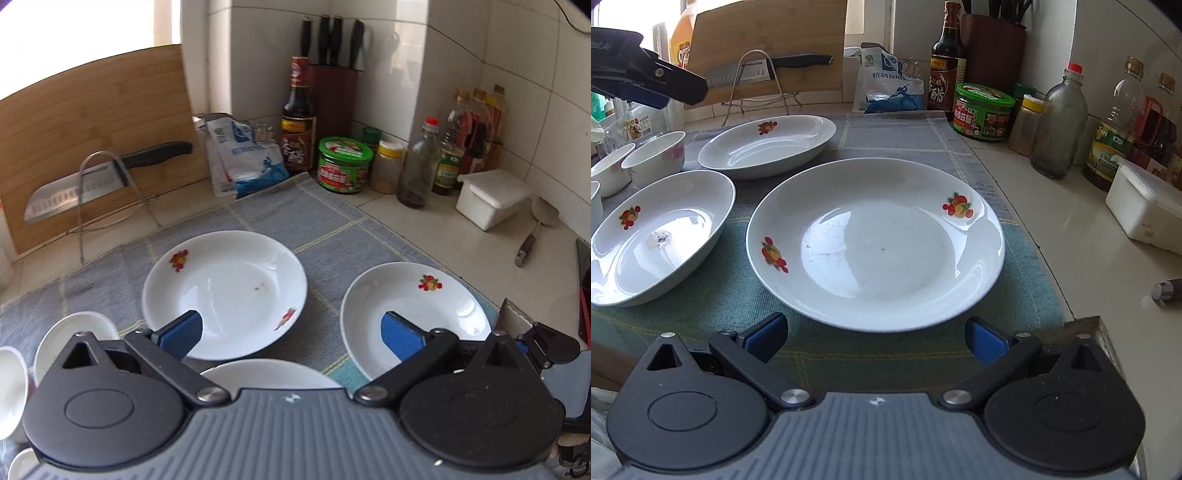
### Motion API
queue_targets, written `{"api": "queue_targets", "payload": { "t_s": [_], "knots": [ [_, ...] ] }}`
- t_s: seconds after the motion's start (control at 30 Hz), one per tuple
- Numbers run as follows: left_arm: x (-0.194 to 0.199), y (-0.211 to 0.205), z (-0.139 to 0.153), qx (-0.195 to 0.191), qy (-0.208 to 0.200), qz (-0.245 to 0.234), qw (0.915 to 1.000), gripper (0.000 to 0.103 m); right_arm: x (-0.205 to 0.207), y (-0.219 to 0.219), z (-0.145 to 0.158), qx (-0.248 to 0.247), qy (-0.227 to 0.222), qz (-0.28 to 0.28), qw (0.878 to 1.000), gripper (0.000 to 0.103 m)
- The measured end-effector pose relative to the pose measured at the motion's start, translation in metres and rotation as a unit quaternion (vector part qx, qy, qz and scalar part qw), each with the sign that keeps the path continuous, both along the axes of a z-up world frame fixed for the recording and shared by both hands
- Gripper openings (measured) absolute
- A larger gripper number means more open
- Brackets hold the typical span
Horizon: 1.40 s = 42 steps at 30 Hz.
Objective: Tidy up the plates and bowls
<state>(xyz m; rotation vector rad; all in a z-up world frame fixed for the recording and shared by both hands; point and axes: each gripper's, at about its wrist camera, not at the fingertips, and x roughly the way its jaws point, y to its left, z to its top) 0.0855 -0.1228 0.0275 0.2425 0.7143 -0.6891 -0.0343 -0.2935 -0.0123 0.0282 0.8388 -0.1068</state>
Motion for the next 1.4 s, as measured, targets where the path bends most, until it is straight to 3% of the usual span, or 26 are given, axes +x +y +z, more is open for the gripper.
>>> {"api": "queue_targets", "payload": {
  "t_s": [0.27, 0.5, 0.63, 0.77, 1.13, 1.27, 1.4],
  "knots": [
    [0.015, -0.053, -0.011, 0.013, 0.023, -0.068, 0.9973, 0.102, 0.010, -0.011, -0.009, 0.009, -0.005, 0.041, 0.999, 0.103],
    [0.029, -0.092, -0.025, 0.039, 0.038, -0.131, 0.9899, 0.102, 0.010, -0.015, -0.011, 0.003, -0.017, 0.062, 0.998, 0.103],
    [0.043, -0.113, -0.038, 0.051, 0.083, -0.172, 0.9804, 0.099, 0.009, -0.015, -0.012, 0.003, -0.022, 0.061, 0.998, 0.103],
    [0.055, -0.130, -0.052, 0.073, 0.102, -0.202, 0.9713, 0.089, 0.009, -0.015, -0.012, 0.003, -0.022, 0.061, 0.998, 0.103],
    [0.078, -0.154, -0.075, 0.127, 0.154, -0.253, 0.9466, 0.088, 0.008, -0.013, -0.011, 0.001, -0.023, 0.050, 0.999, 0.103],
    [0.082, -0.158, -0.080, 0.140, 0.169, -0.270, 0.9374, 0.072, 0.008, -0.012, -0.011, 0.000, -0.023, 0.047, 0.999, 0.103],
    [0.086, -0.162, -0.083, 0.145, 0.179, -0.281, 0.9317, 0.071, 0.008, -0.013, -0.012, 0.000, -0.025, 0.047, 0.999, 0.103]
  ]
}}
